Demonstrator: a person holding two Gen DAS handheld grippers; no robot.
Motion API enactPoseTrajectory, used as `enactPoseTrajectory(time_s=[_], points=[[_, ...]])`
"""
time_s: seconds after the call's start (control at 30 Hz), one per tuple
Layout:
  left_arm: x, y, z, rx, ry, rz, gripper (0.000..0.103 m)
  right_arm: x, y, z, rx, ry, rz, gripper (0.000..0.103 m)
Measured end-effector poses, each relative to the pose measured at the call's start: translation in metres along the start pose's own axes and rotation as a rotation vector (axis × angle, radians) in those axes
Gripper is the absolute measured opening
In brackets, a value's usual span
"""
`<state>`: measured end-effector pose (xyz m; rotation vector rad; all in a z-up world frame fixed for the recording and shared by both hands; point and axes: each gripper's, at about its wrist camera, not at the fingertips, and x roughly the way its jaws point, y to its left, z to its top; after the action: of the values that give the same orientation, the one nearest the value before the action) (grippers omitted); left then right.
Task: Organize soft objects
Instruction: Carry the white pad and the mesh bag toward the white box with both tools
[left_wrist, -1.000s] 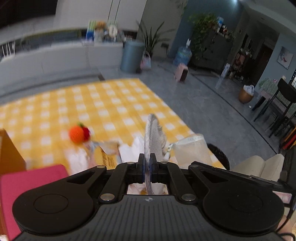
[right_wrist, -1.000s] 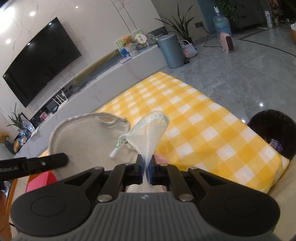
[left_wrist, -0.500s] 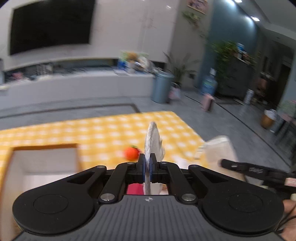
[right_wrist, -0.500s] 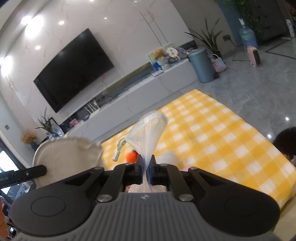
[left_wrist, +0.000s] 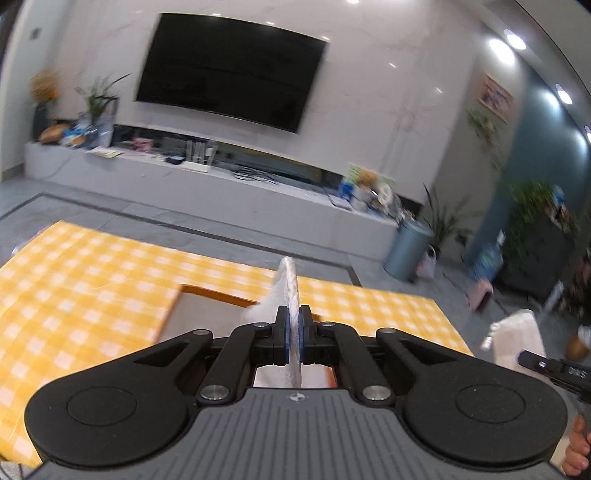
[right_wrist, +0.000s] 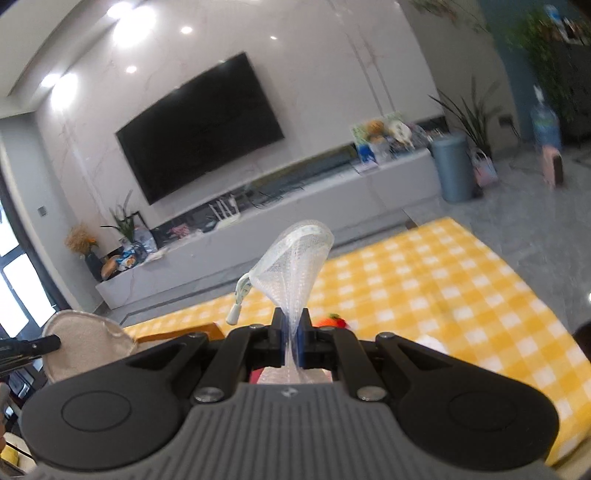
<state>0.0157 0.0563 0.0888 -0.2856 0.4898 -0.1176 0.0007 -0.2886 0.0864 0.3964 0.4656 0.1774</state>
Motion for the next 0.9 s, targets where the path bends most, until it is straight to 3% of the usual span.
enactPoseTrajectory(time_s=[0.2,0.5,0.67,0.9], points=[[0.002,0.046,-0.002,-0.089,-0.005,-0.018,0.005,0.002,0.065,-0.001,-0.113,0.000,0.060,0.005],[0.005,0.098,-0.018,-0.140,0.003,-0.141,0.004,0.069,0.172,-0.042,-0.304,0.174,0.155,0.003],[0.004,0.107,-0.022,-0.141,-0.021,-0.156,0.004,0.120,0.223,-0.061,-0.547,0.255,0.145,0.002],[0.008,0.129,-0.025,-0.224,-0.025,-0.143,0.004,0.220,0.255,-0.082,-0.988,0.387,0.135,0.001]])
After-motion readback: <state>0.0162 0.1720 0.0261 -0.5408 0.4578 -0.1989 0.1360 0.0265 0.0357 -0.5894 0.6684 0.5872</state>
